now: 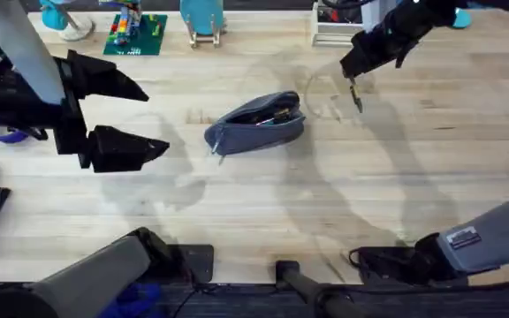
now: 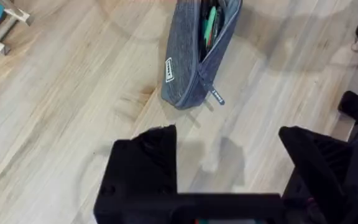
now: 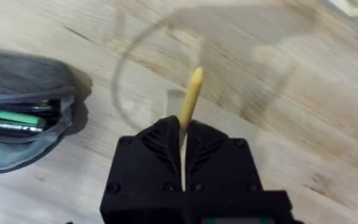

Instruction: Unzip the bag, pick up the pens from the table one at a time and place them inside, then zip the bag closed.

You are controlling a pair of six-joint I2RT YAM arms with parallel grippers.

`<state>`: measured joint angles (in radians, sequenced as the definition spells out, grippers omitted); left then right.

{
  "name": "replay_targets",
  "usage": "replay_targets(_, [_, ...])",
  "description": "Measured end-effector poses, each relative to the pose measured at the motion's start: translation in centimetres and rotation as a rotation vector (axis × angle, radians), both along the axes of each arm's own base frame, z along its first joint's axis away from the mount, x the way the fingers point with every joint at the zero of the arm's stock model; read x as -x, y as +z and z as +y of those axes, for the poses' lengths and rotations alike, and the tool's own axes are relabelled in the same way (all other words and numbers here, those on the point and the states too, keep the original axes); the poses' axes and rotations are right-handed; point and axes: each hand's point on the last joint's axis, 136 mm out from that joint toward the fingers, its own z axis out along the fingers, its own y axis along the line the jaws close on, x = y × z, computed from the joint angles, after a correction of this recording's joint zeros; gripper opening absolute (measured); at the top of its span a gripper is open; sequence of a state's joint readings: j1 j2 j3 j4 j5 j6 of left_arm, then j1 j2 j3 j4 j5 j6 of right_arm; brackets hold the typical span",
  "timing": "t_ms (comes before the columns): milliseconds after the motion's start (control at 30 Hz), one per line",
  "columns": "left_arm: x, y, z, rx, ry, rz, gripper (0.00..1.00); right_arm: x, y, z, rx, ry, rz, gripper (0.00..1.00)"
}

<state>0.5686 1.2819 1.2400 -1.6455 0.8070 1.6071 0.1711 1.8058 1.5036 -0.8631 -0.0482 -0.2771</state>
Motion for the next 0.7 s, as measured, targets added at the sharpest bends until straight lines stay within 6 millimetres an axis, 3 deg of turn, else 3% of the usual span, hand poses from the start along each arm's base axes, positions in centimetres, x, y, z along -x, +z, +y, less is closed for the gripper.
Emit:
replay_targets(233, [0.0,0.0,0.0,0.0,0.0,0.0,0.995,-1.1,1.3,1.7,-0.076,0.059,-0.053,0.032])
replay_targets(467, [0.0,0.0,0.0,0.0,0.0,0.0,0.996,-2.5,3.8,5.6,-0.236,0.278,-0.174,0.033])
replay_targets(700, [0.0,0.0,0.0,0.0,0.0,-0.001,0.996,-1.5,5.3,9.5,-0.32,0.569,-0.267,0.033])
